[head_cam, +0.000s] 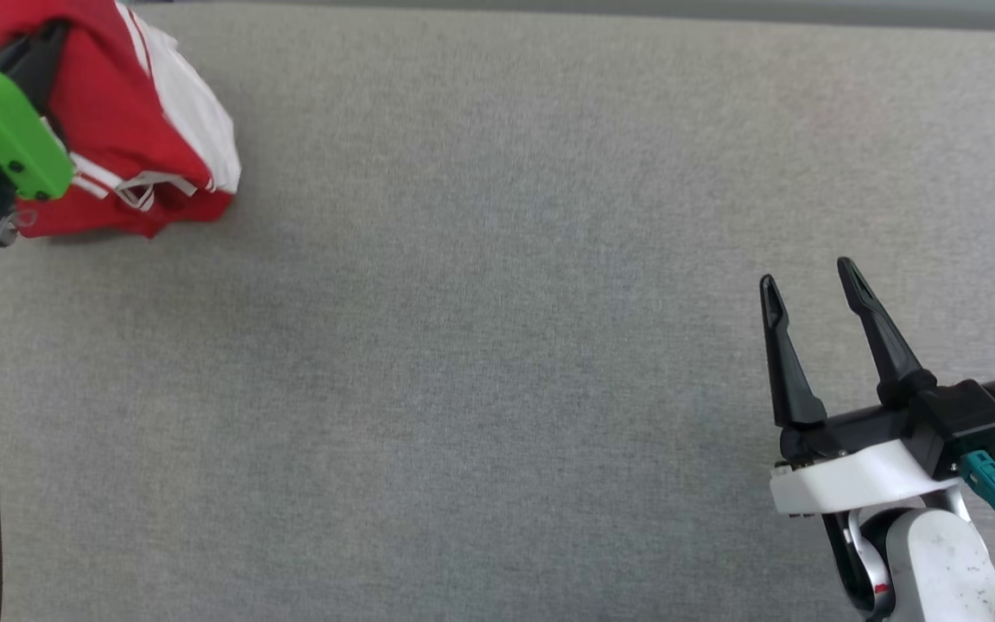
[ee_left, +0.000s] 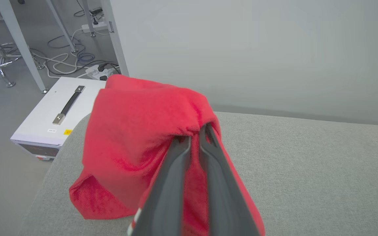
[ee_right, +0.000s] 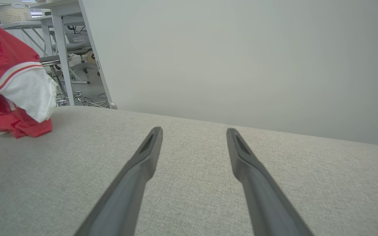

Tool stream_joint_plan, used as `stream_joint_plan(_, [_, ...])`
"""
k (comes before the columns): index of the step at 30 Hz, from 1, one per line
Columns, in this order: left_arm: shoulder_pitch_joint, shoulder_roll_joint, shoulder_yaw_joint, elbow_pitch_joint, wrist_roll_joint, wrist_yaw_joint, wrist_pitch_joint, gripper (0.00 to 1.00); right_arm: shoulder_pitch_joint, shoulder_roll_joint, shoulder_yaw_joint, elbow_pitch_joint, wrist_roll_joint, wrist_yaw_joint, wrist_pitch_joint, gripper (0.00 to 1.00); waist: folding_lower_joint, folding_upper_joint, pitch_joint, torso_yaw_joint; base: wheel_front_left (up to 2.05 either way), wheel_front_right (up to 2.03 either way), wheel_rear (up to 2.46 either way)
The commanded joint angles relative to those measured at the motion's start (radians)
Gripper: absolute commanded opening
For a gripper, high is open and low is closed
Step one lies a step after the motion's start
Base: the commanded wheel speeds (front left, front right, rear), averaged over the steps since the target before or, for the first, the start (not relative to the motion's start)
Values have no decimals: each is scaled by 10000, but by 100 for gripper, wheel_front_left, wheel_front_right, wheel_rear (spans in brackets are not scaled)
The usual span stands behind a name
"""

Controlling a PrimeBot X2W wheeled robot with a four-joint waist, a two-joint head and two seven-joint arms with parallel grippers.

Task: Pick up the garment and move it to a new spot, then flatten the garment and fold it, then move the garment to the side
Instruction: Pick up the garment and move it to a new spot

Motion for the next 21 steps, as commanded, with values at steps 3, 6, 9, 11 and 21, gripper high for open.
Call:
stream_joint_plan(3, [-139,-124,-280,-837,233,27,-31,0,213,80,-115,69,152,-9,-47,100,1,0,-920,-376,0,0,0])
stream_joint_plan(6, [-323,-273,-563,-1479,394,52,62,0,263,95,-214,87,217,-9,-47,100,1,0,-1100,-633,0,0,0])
stream_joint_plan(9, [-478,-477,-894,-1974,558,55,106,0,317,101,-320,78,391,-9,-47,100,1,0,-1246,-987,0,0,0])
stream_joint_plan(11, [-551,-598,-1161,-2174,673,36,125,0,349,103,-415,73,481,-9,-47,100,1,0,-1314,-1243,0,0,0])
stream_joint_plan(21, [-369,-1520,-3150,-2167,750,-105,-163,0,487,105,-1230,-22,631,-9,-47,100,1,0,-1446,-2438,0,0,0])
